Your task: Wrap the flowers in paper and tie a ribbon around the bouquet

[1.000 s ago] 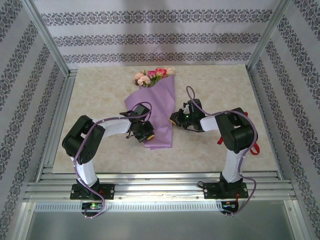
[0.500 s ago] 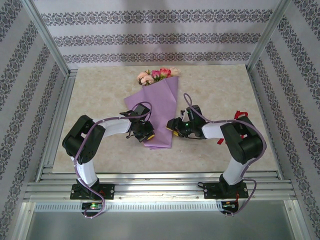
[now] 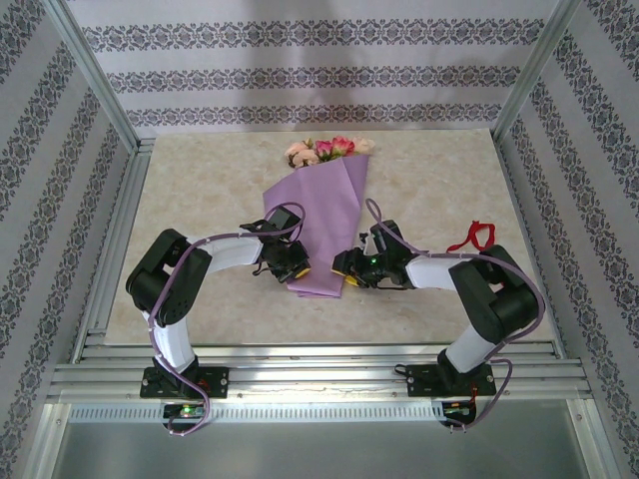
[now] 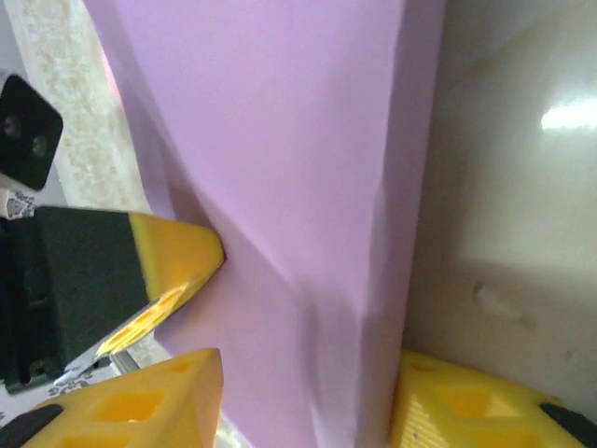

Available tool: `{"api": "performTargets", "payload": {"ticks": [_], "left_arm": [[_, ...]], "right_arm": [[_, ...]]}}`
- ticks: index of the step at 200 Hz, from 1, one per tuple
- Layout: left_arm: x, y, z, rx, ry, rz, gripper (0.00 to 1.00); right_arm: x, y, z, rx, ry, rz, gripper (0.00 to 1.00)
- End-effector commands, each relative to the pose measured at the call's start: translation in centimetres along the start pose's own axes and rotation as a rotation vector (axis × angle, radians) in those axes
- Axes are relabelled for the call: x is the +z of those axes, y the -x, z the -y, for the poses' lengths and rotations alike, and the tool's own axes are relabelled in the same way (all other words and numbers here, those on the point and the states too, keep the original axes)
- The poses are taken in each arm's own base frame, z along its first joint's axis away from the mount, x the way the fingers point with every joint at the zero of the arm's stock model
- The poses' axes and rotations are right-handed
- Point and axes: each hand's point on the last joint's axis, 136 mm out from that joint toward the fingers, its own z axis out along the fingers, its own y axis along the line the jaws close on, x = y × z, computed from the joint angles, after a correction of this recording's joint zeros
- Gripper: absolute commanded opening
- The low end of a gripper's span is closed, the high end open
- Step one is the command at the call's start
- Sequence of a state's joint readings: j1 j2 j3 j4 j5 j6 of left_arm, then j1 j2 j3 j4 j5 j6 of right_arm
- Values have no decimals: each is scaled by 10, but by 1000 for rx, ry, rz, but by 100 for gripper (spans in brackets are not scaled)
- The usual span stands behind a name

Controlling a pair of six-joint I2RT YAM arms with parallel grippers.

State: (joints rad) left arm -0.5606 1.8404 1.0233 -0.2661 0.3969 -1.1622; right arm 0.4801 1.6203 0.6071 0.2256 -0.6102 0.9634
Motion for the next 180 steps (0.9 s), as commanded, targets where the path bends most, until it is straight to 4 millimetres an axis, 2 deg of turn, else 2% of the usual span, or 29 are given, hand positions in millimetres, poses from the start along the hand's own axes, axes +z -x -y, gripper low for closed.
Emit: {"api": "performTargets", "payload": {"ticks": [1,25,47,81,112,141,159,170,180], "left_arm": [[34,-4,-78,-57,240,-12,7],[35,-5,-78,-57,241,-16,7],[35,-5,-79,-53,243,-20,7],[36,-6,-80,-52,245,-22,7],[36,-5,-80,-51,246,-20,7],[36,-5,-80,-52,249,-19,7],[35,-4,-79,-51,247,-18,7],[35,-4,-77,-48,243,-20,7],[35,-5,-77,-49,241,-22,7]], "right_arm": [[0,-34,13,29,-48,-70,49],[3,-50,21,50,-63,-79,45],[5,-52,22,52,-76,-71,36],[3,-42,23,62,-97,-28,0],[-4,-40,18,66,-103,-15,0],[-16,-45,28,99,-165,-30,0],[-25,-50,37,105,-227,-33,24],[-28,-50,38,103,-232,-20,32],[-28,-49,37,105,-221,-10,34]]}}
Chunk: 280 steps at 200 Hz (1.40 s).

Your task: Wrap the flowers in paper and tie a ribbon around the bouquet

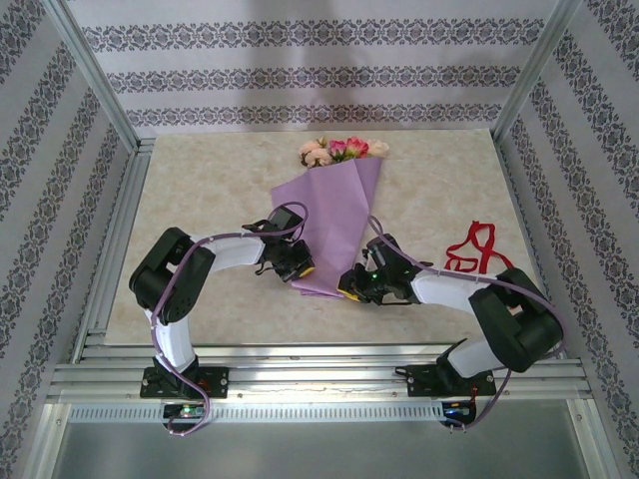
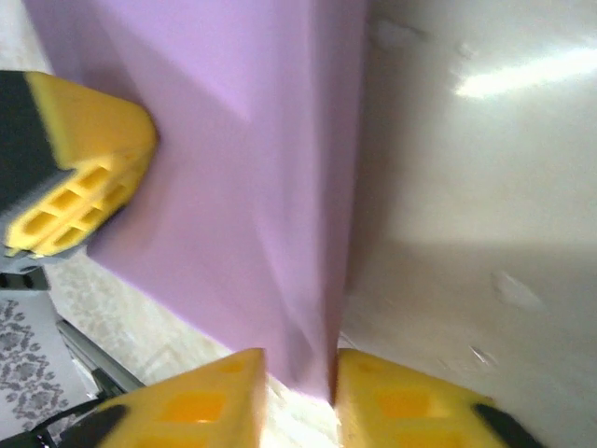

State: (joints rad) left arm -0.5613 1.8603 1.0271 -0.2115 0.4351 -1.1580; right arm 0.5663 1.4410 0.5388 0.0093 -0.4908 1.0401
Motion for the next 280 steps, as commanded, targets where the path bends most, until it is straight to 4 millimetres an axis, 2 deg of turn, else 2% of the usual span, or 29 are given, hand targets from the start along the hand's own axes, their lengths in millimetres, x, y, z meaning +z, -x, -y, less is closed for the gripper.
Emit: {"api": "performTargets", "payload": {"ticks": [1,46,72,84,119,164,203,213,224,229,235,250,265,280], "left_arm": [[26,-5,-89,-69,289,-2,7],[26,-6,-89,-64,291,-8,7],[27,-6,-89,-64,289,-10,7],[27,-6,-88,-64,286,-12,7],[27,-6,-88,-65,285,-10,7],[30,-8,-81,-128,232,-15,8],[34,-7,-59,-157,159,-17,11],[33,-6,-58,-157,169,-9,11],[31,-3,-58,-154,178,3,11],[29,-2,-57,-152,179,12,11],[27,-1,-56,-152,176,18,12],[15,0,-42,-142,147,37,20],[-5,1,-22,-121,108,65,31],[-25,0,-1,-106,52,84,35]], "right_arm": [[-7,-5,19,33,-75,2,34],[7,-2,3,54,-6,-10,36],[14,-6,1,65,-23,-23,31],[15,-6,5,70,-35,-16,27],[19,-1,17,85,-87,-1,0],[-5,9,39,98,-201,13,0],[-22,32,34,77,-158,-7,0],[-24,34,33,70,-164,-26,0],[-29,33,33,65,-176,-28,14],[-32,32,34,70,-185,-22,25],[-36,33,35,73,-191,-6,33],[-51,37,33,60,-200,61,40],[-63,45,24,39,-179,122,39],[-69,53,16,32,-155,154,25]]}}
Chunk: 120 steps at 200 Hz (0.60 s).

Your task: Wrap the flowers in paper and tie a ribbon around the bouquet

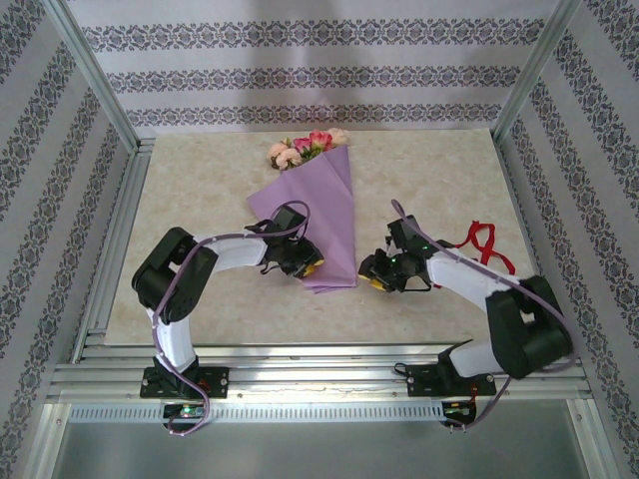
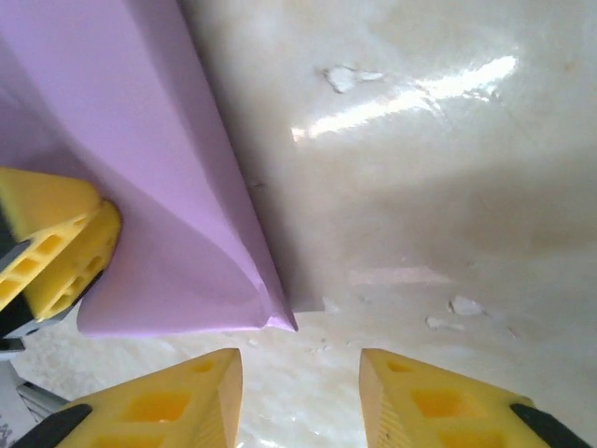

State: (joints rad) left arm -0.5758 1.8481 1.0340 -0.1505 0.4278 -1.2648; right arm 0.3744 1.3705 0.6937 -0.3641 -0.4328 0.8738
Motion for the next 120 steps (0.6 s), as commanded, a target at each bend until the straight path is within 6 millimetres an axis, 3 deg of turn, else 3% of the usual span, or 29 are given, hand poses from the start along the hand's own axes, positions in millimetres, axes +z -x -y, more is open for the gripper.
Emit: {"api": "performTargets", "payload": {"ticks": [1,15,28,37,55,70,89,120], "left_arm": [[-25,0,-19,-35,113,64,35],[-38,-2,-2,-21,70,69,35],[-45,-3,11,-8,35,63,35],[-46,-4,17,0,19,54,34],[-36,-5,25,-5,-11,24,31],[-24,-3,29,-6,-32,7,29],[-13,0,31,-4,-32,-6,28],[-13,1,43,28,-46,-14,29]], "right_arm": [[-15,11,-1,-15,-17,67,24],[-24,21,-4,-26,-20,101,13],[-41,35,1,-19,-51,149,12],[-58,47,16,10,-115,196,16],[-99,63,64,101,-316,278,28],[-117,69,98,172,-373,309,35],[-124,75,128,230,-418,306,40],[-98,72,155,276,-476,202,41]]}}
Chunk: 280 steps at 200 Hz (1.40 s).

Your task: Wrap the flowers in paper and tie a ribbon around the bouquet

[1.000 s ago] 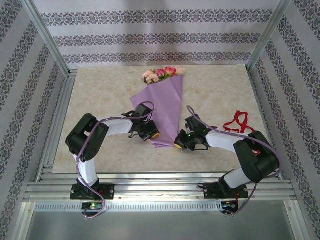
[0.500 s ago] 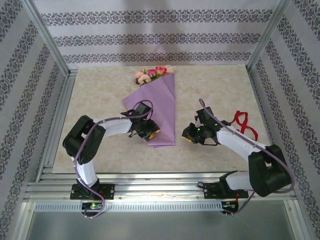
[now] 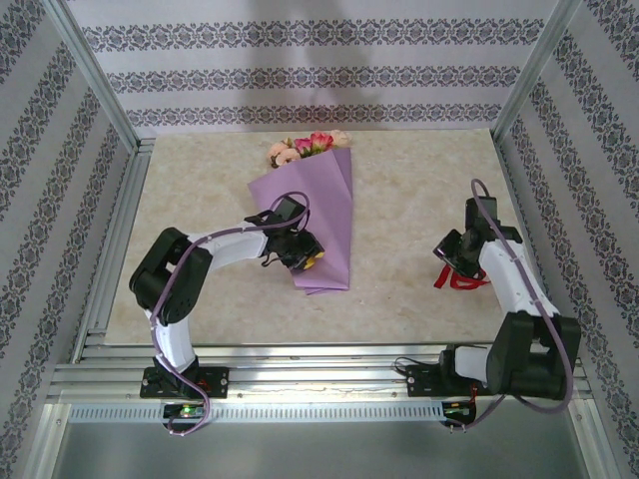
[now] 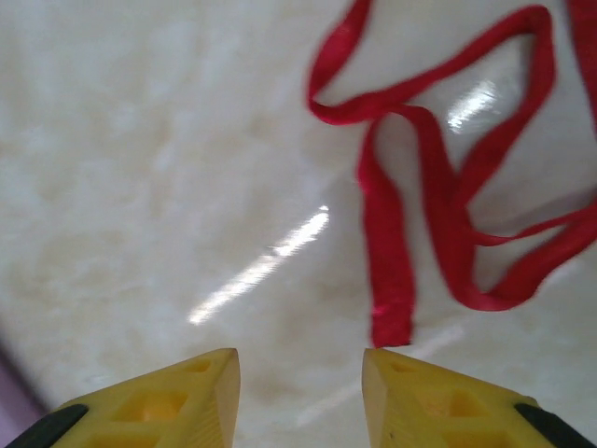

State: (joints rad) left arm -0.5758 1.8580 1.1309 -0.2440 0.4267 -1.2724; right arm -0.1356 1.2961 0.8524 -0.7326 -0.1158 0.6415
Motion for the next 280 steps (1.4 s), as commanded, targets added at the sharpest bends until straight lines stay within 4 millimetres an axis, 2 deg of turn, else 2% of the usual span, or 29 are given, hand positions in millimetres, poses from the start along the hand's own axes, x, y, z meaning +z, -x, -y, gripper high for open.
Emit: {"api": "performTargets", "payload": {"ticks": [1,34,61,91,102,105,106,108,113,129,148,173,203,223,250,266,280], "left_arm": [[-5,-2,24,39,-52,-14,29],[-13,-3,24,61,-46,-13,31],[-19,-3,22,62,-48,-9,31],[-22,3,5,27,-37,1,29],[-24,7,-2,8,-37,5,28],[-24,9,-4,5,-39,7,28],[-25,9,-4,2,-41,8,28],[-24,9,-5,0,-41,6,28],[-25,12,-8,-7,-45,8,28],[-27,18,-14,-15,-51,8,28],[-26,24,-25,-42,-47,7,31],[-28,36,-33,-84,-72,27,32],[-23,50,-36,-128,-129,22,30],[-18,62,-31,-156,-191,24,30],[-28,84,-27,-199,-238,68,32],[-40,101,-29,-220,-240,105,34],[-49,119,-34,-239,-243,136,35]], "right_arm": [[26,-22,30,-37,-133,-121,41],[51,-20,30,5,-143,-147,40],[62,-20,43,4,-231,-163,39],[76,-21,40,8,-216,-185,35],[79,-20,40,-1,-223,-197,28],[79,-19,40,-5,-227,-196,25],[79,-19,40,-5,-228,-194,18],[78,-18,39,-7,-227,-190,10],[75,-16,37,-12,-217,-179,0],[65,-14,26,-39,-175,-138,0],[52,-22,7,-66,-117,-131,0],[23,-42,-34,-131,-16,-97,0],[-10,-93,-102,-250,162,-101,0],[-32,-141,-165,-380,344,-144,0],[-69,-226,-263,-614,658,-298,0],[-93,-282,-305,-805,775,-380,0],[-113,-329,-330,-932,866,-464,0]]}}
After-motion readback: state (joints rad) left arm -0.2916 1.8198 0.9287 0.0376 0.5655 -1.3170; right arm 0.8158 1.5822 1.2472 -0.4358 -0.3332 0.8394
